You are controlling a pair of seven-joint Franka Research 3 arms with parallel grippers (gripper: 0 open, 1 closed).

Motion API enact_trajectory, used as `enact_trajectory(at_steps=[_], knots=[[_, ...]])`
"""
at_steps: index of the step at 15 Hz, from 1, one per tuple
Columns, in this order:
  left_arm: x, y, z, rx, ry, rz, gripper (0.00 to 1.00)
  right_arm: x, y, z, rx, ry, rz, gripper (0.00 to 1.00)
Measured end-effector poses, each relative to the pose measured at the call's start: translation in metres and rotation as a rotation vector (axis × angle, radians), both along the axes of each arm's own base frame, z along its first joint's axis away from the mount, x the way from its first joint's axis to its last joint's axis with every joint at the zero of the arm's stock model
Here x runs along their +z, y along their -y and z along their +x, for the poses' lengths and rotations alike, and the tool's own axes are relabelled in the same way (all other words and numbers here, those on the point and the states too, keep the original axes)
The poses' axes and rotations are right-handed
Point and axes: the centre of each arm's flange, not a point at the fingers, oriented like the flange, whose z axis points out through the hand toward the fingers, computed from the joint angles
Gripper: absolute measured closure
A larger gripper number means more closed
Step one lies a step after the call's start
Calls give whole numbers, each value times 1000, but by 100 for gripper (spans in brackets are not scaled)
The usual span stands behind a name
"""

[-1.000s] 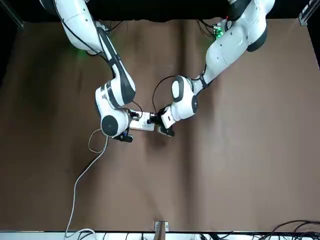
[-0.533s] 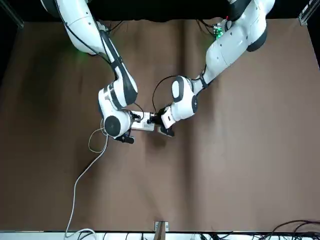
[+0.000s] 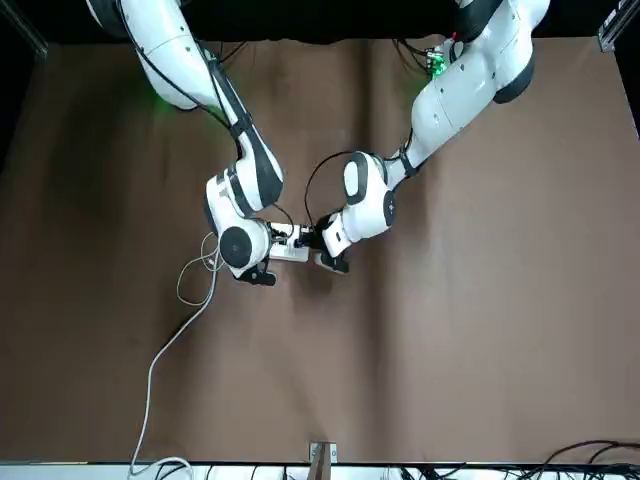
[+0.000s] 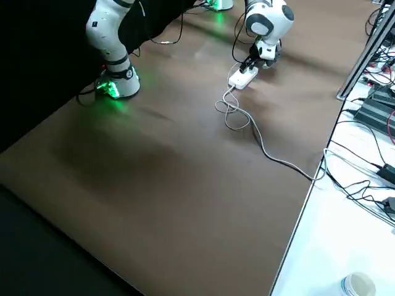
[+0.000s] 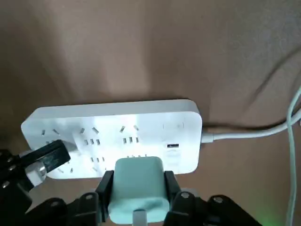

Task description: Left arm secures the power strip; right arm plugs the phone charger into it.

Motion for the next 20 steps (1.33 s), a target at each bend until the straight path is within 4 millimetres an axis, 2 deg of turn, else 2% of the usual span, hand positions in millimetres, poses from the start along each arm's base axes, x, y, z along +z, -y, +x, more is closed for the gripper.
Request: enact_trajectory(at_steps=[5,13,20], knots=[[0,0,0,0,0,0,96,-8,2,-4,17,-4,4,52],[0,0,0,0,0,0,96,-13,-14,-15,46,4,11,52],[0,0,0,0,0,0,96,-17,-14,-19,50,-3,6,52]])
